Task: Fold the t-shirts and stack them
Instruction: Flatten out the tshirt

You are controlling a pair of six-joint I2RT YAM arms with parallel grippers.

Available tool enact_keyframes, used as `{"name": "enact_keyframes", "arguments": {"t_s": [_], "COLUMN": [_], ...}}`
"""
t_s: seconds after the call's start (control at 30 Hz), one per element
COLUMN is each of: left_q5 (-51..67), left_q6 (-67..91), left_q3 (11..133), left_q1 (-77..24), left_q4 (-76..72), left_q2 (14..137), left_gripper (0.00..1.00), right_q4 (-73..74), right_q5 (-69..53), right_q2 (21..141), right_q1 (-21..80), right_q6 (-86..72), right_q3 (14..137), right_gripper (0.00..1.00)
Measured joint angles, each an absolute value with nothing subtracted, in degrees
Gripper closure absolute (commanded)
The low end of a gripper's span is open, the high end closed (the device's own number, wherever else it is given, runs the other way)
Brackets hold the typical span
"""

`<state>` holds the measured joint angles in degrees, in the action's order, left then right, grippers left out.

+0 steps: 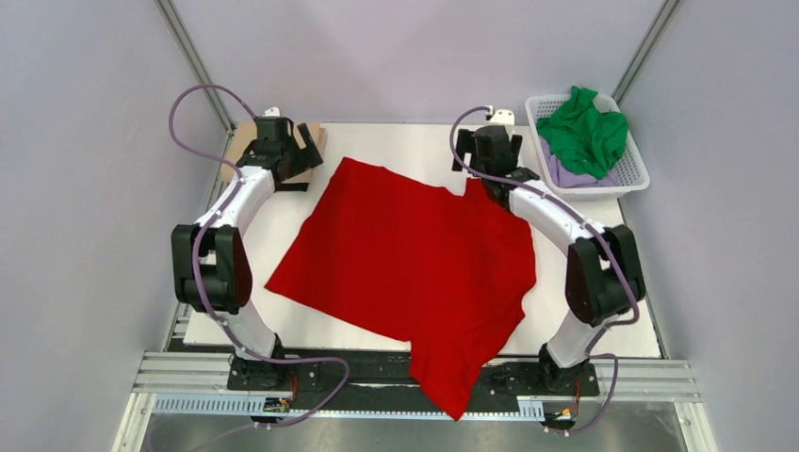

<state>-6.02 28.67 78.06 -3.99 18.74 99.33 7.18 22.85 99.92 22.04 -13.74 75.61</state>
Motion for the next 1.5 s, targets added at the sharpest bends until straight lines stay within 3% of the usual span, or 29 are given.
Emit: {"name": "enact_keyframes", "arguments": {"t_s": [0.37, 0.57, 0.93, 1.5], "left_q5": [2.5, 7.9, 7.7, 4.8], "left_q6": [29.7, 31.0, 35.3, 48.5], "left_q3": [67.2, 63.0, 63.0, 70.3], "left_q1": [-8.7, -14.2, -14.9, -8.3], "left_q4": [15.9, 15.2, 15.5, 9.5], "left_q2": [82.8, 84.9, 101.4, 110.1], "left_gripper": [0.00, 0.00, 0.00, 0.00], "right_q4": [8.4, 10.4, 8.8, 11.5], "right_q5": [12.7, 5.9, -1.9, -4.6], "right_q2": [68.5, 64.9, 87.6, 120.7], "right_q1": [20.9, 17.1, 7.7, 3.5], "right_q6": [-27.0, -32.6, -33.5, -31.3], "right_q3": [50.1, 40.2, 44.1, 84.4], "right_gripper": [0.00, 0.00, 0.00, 0.00]}}
